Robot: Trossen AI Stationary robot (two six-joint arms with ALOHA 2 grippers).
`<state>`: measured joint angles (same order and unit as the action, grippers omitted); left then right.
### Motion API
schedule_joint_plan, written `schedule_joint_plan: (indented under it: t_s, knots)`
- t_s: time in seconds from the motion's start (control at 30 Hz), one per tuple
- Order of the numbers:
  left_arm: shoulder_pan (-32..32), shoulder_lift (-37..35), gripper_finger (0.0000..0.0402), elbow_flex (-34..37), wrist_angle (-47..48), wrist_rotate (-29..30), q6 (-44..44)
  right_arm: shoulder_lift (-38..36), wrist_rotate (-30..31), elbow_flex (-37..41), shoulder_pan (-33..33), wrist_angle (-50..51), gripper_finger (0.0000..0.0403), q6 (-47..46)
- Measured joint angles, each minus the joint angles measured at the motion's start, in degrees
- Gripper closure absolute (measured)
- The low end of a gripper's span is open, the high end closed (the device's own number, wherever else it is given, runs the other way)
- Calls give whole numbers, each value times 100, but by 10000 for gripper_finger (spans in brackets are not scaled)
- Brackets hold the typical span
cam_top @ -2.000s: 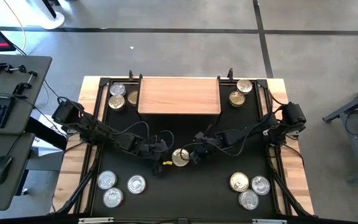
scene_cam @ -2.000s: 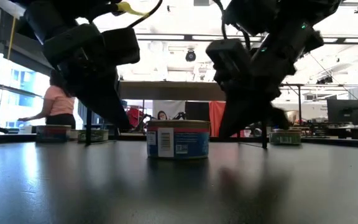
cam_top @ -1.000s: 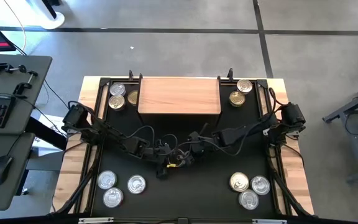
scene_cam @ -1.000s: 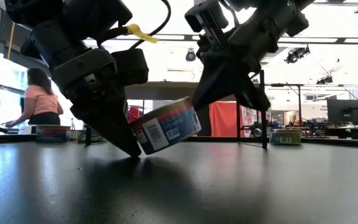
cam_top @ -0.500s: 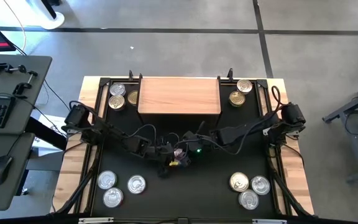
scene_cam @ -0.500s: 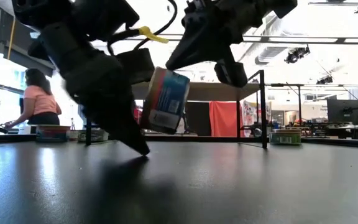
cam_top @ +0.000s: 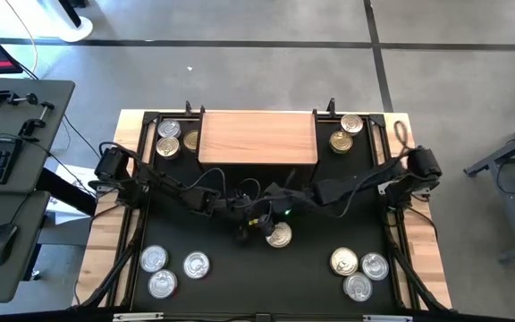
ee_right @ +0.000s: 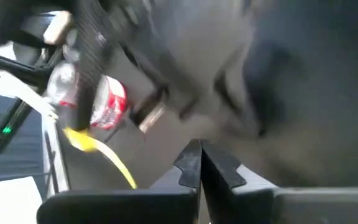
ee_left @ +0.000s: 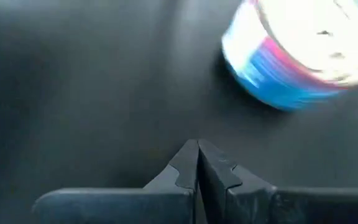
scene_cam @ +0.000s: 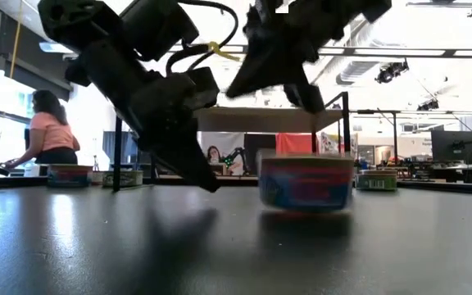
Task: Stack canned seafood by type on shelf
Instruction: Put the blue and pink tuna can on the shelf
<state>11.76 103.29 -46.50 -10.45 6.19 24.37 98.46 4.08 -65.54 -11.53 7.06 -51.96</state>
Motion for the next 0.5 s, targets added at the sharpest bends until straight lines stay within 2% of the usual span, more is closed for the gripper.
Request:
schedule_joint_plan:
  t_s: [0.13,0.33,0.43,0.5]
  knots:
    - [23,-160,401,19,120,-338,-47,-559,31,-9,0,341,403,346]
    - [433,-251,401,85,-303,-373,-6,-845,-312,99,-260,2453,403,42]
    - [646,-73,401,66,-793,-279,-163,-803,-517,725,-389,2320,403,-426]
    - [693,109,401,-96,-773,-266,-203,-803,-776,1210,-420,2028,403,-839]
